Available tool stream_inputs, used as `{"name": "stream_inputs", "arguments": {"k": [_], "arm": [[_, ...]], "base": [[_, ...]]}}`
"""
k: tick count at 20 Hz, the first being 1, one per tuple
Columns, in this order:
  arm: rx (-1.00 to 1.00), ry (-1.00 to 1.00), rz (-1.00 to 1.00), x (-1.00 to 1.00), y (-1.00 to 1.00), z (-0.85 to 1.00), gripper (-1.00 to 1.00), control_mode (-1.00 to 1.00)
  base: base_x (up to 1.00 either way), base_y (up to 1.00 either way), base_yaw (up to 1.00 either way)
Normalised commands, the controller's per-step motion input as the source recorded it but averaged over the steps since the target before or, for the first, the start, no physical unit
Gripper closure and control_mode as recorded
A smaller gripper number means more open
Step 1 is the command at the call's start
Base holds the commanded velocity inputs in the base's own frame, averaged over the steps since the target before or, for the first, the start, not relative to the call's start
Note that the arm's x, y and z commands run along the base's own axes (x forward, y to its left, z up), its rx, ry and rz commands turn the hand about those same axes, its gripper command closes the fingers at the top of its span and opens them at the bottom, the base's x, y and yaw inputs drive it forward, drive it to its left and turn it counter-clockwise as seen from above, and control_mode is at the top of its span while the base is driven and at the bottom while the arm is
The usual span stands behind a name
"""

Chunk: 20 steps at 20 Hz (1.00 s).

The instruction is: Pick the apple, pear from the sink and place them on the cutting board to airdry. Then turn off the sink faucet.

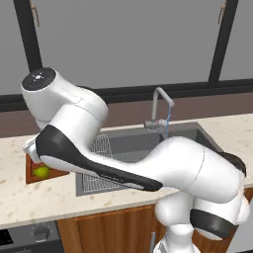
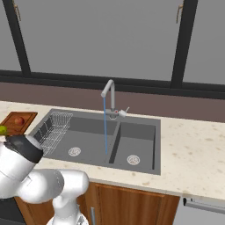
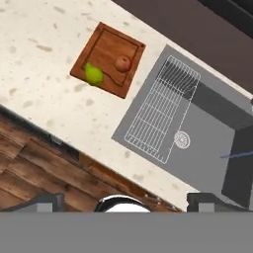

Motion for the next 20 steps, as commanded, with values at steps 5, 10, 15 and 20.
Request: {"name": "stream_inputs", "arguments": {"k": [5,10,15,20], "arm": [[0.09,0.01,-0.33,-0.45,-0.81,0.27,-1.0,-1.0],[0.04,-0.02,-0.24,-0.52,-0.89,0.29,-1.0,-1.0],[0.09,0.0,-0.17,-0.5,-0.89,0.42,-1.0,-1.0],[0.17,0.05,-0.07,-0.4,-0.71,0.37,-1.0,-1.0]], "base": [[0.0,0.0,0.0],[0.0,0.0,0.0],[0.0,0.0,0.0],[0.0,0.0,0.0]]}}
